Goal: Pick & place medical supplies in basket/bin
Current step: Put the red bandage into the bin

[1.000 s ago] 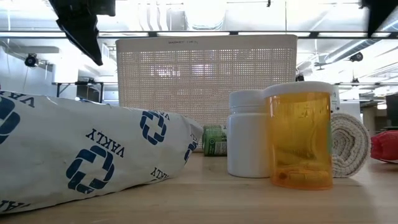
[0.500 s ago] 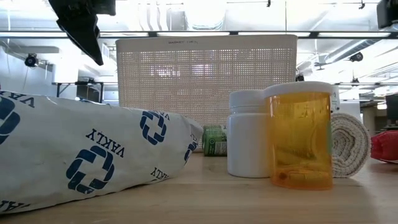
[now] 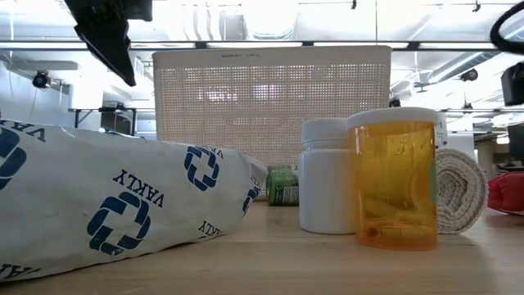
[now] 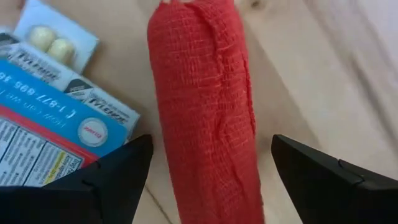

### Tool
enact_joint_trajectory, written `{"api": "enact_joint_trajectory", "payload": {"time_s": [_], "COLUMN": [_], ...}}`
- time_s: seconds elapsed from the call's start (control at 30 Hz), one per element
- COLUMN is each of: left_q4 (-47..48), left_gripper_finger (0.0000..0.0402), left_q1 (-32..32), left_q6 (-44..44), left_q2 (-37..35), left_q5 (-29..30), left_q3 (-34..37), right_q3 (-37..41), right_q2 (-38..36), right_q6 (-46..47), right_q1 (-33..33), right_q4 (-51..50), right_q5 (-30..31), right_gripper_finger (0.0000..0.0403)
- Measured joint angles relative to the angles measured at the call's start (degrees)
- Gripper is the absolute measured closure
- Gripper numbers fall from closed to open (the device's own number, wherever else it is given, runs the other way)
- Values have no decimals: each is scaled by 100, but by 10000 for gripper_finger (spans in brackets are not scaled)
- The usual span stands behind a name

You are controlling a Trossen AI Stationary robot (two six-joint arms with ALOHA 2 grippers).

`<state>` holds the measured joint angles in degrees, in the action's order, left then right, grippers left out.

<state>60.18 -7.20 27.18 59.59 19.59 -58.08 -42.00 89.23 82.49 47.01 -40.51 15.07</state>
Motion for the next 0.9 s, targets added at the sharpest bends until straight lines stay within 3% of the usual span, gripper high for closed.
{"api": "enact_joint_trajectory", "payload": {"time_s": [0.17,0.4,0.57,0.73,0.9], "left_q4": [0,1,0,0,-4], "left_gripper_finger": [242,242,242,242,242], "left_q1": [0,0,0,0,0], "left_q6": [142,144,145,145,145], "left_q2": [0,0,1,2,2], "left_q5": [1,2,4,11,13], "left_q3": [0,0,0,0,0], "right_q3": [85,83,-501,-1375,-2351], "right_q2": [-68,-255,-960,-1834,-2340], "right_q6": [417,499,-519,-1539,-2851], "right_q1": [-385,-1074,-1286,-1542,-2322], "right_q4": [59,17,348,393,420], "right_q5": [-157,232,575,907,2912], "right_gripper_finger": [132,267,354,355,283]}}
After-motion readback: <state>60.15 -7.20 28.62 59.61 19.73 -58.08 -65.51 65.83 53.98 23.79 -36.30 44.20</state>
